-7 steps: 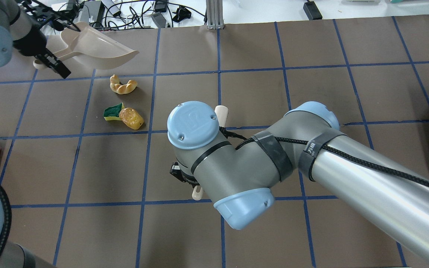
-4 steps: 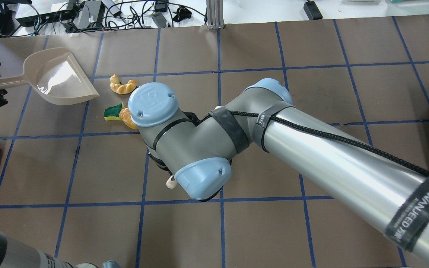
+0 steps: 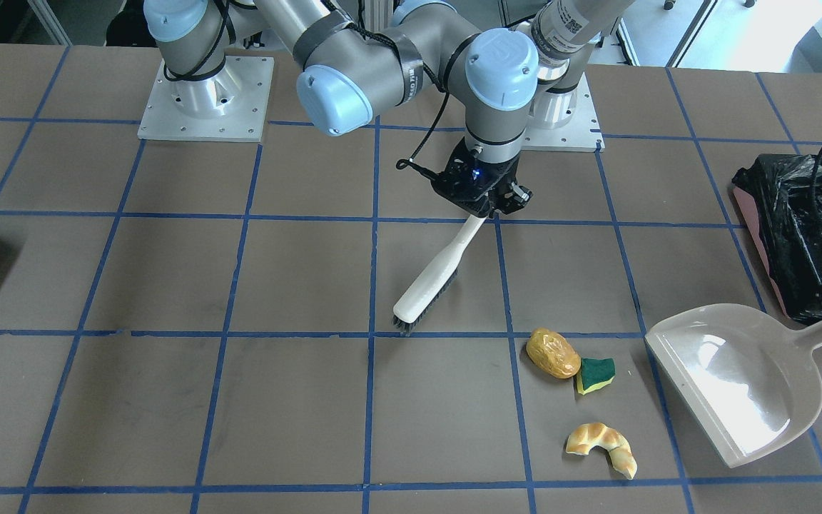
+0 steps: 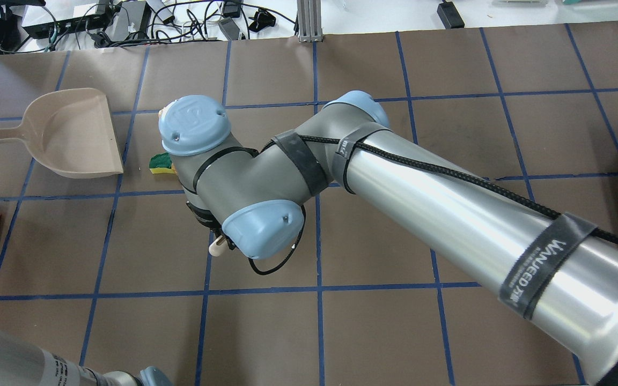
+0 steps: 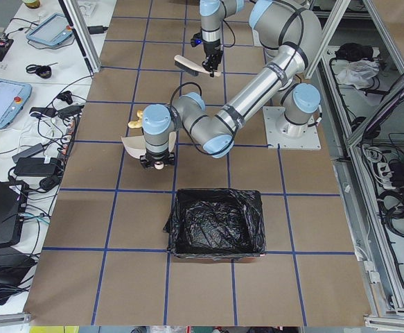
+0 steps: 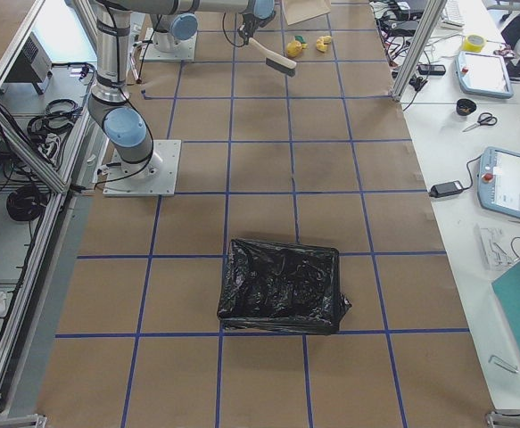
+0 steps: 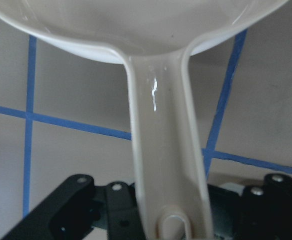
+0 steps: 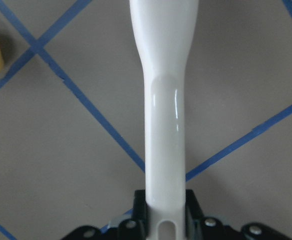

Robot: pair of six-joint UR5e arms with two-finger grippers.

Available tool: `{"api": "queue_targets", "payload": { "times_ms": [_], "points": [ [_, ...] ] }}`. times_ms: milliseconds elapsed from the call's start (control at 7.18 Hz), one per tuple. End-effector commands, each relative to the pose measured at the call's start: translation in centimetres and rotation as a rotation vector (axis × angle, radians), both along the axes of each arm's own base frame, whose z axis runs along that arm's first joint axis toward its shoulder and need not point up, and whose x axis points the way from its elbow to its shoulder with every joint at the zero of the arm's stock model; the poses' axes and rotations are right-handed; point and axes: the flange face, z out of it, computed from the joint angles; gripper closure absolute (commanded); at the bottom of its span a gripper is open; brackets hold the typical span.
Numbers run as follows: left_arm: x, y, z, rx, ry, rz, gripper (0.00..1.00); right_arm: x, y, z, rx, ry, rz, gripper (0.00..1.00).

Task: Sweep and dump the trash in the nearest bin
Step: 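Lower the dustpan beside the sponge and toys while the right gripper brings the brush over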

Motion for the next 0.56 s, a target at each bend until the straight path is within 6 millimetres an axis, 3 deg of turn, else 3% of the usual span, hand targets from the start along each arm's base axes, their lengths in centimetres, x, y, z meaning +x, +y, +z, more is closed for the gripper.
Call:
{"api": "queue_targets", "payload": {
  "times_ms": [0,279,418],
  "points": [
    [1.2,-1.2,-2.9,-0.018,-0.032,-0.060,1.00,7.6,-1.2,-1.1,-0.017,-0.008,-0.024,1.00],
    [0.7,-1.8,-4.2,-0.010,-0.023,-0.074,1.00,13.5,-1.3,-2.0,0.020,0.000,-0.047,1.00],
    [0.3,-2.2,-4.6,-0.011,-0.026,-0.092,1.00,14.9,-1.0,-2.6,0.022,-0.004,-0.051,1.00]
  ]
}}
